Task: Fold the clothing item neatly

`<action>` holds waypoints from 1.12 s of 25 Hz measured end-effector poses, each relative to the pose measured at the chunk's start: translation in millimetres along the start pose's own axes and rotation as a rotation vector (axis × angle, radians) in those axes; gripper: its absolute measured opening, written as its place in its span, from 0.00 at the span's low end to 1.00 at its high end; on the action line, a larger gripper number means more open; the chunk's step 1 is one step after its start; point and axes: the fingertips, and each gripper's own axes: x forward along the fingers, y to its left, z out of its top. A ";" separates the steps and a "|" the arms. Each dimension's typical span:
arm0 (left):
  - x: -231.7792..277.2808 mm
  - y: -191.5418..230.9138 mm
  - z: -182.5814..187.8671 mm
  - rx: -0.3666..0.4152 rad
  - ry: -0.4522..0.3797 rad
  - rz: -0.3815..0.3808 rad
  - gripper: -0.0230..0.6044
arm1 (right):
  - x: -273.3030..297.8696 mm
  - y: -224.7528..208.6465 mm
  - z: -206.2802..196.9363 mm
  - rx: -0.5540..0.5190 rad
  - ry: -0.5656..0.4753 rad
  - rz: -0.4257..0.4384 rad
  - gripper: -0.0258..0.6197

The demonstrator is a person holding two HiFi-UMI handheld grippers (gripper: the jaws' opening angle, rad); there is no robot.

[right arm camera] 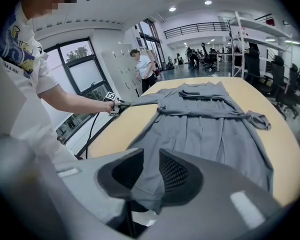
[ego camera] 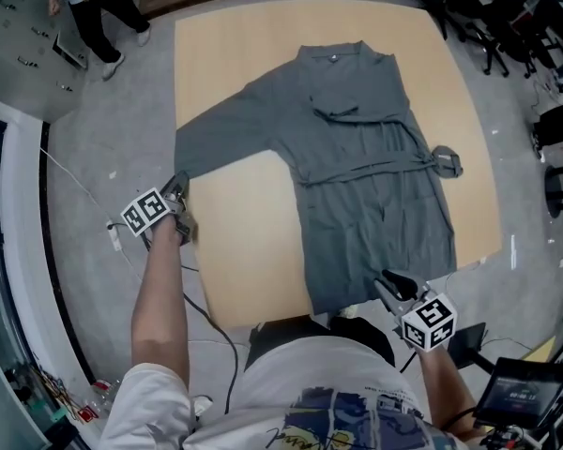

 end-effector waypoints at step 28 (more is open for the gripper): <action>22.8 -246.2 71.3 0.380 -0.228 -0.055 0.09 | -38.7 -110.8 -3.5 0.022 -0.090 0.123 0.18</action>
